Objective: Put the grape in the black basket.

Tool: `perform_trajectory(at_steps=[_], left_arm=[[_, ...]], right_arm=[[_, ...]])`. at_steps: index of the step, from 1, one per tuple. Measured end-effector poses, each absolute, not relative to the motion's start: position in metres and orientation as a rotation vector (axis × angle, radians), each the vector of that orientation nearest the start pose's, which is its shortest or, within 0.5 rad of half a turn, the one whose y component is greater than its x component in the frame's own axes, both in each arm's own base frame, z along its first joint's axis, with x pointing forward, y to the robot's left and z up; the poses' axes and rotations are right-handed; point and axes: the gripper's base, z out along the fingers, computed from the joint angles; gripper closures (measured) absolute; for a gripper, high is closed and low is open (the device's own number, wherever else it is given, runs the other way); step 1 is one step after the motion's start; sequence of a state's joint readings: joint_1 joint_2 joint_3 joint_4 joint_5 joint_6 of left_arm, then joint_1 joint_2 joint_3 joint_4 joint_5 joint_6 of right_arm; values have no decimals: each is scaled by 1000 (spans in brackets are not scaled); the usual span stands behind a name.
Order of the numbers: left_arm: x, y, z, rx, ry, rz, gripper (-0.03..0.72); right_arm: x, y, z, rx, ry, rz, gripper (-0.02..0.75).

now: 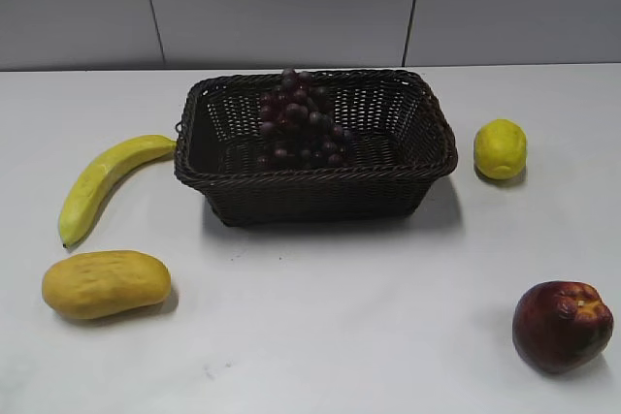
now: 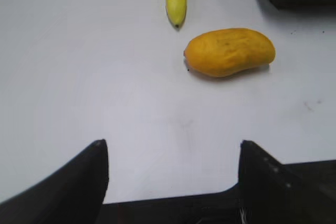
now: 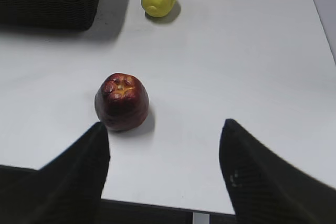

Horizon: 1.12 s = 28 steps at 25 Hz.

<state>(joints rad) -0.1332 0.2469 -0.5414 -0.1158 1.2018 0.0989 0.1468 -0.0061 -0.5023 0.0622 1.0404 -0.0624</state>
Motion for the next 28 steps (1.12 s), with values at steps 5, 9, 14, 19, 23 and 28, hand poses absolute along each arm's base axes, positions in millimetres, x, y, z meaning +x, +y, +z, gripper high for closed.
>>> perform_trajectory(at_steps=[5, 9, 14, 19, 23, 28], left_arm=[[-4, -9, 275, 265, 2214, -164, 104], [-15, -8, 273, 259, 2141, -165, 104], [-12, -8, 274, 248, 2103, -163, 111], [-7, -8, 270, 232, 2081, -167, 112], [-6, -8, 270, 227, 2073, -160, 118], [-6, -8, 270, 227, 2074, -157, 121]], right_arm=[[-6, 4, 280, -213, 2005, 128, 239], [-6, 4, 280, -213, 2005, 128, 239], [-6, 4, 280, -213, 2005, 128, 239], [-6, 4, 280, -213, 2005, 128, 239], [-6, 4, 280, -213, 2005, 128, 239], [-6, 4, 280, -213, 2005, 128, 239]])
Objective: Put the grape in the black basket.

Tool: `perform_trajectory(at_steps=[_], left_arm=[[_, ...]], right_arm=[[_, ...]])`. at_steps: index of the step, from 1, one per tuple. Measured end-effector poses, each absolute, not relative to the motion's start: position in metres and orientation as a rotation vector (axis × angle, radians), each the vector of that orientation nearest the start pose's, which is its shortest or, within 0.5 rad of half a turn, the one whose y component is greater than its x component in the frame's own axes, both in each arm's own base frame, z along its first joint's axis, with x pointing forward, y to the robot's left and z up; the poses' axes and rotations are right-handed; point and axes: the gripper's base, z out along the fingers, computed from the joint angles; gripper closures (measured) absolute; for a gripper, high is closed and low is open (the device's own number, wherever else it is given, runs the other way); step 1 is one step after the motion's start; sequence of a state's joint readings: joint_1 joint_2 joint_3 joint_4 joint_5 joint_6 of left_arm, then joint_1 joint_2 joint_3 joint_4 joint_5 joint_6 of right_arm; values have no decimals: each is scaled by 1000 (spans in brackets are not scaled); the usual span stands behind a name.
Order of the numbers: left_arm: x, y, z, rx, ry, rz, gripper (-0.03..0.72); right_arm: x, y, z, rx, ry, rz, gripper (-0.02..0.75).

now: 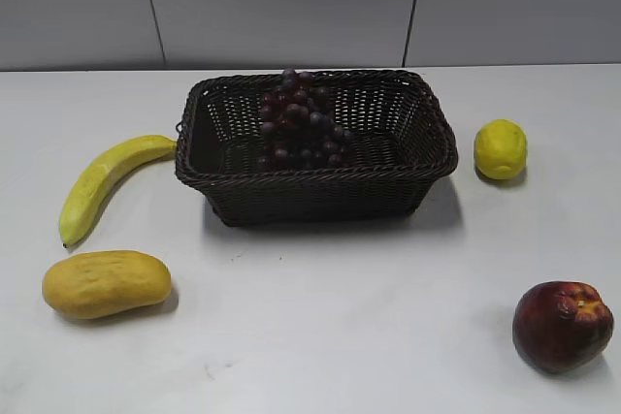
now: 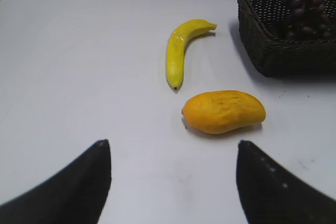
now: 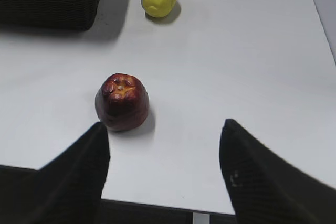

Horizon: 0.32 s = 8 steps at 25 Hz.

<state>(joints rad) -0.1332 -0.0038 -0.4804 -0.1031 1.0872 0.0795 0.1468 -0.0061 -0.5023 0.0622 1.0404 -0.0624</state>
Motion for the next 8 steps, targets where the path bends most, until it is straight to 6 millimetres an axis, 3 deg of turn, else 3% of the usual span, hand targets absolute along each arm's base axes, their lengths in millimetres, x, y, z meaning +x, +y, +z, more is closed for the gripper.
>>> perform_trajectory(at_steps=[8], left_arm=[[-6, -8, 270, 225, 2074, -158, 134]], right_arm=[[-6, 4, 280, -213, 2005, 128, 239]])
